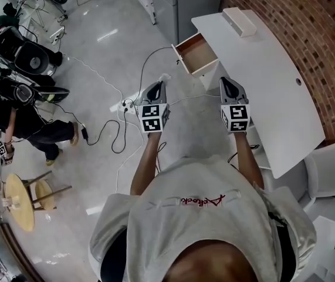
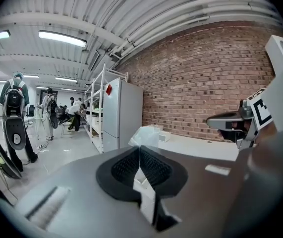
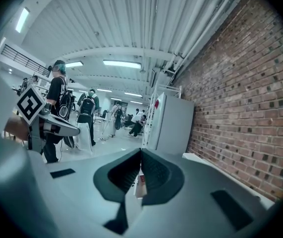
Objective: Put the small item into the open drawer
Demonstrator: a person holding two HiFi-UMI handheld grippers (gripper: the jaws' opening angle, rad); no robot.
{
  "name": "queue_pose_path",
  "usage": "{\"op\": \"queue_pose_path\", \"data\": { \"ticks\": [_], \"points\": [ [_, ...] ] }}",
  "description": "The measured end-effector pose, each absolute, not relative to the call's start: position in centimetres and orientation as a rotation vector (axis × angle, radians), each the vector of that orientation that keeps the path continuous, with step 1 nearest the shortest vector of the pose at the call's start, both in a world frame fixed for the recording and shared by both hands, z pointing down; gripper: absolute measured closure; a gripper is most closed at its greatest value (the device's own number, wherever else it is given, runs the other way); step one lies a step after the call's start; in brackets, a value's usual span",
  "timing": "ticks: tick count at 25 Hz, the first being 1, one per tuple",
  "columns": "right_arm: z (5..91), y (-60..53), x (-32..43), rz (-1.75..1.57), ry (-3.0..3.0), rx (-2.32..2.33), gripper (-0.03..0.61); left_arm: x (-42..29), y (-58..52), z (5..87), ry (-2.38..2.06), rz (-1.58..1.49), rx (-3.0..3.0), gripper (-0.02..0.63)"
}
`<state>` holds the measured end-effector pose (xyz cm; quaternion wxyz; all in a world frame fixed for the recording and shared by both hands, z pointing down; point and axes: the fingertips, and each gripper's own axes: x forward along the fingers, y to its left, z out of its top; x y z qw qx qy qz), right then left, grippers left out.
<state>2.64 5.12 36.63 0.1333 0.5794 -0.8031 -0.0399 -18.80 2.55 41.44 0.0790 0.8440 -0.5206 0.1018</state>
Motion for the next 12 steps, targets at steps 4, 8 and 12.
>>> {"op": "queue_pose_path", "data": {
  "ticks": [4,8,12],
  "points": [
    [38.0,4.7,2.7,-0.073,-2.306,1.698,0.566,-19.0,1.7,42.3,-1.531,0.32,2.53,0.601],
    [38.8,4.4,3.5,-0.043,-2.287,1.721,0.566,-18.5,1.2,43.2,-1.505,0.337,2.528,0.601],
    [39.5,3.4,4.5,-0.027,-2.278,1.725,0.566,-17.5,0.3,43.7,-1.492,0.353,2.534,0.601]
  ]
}}
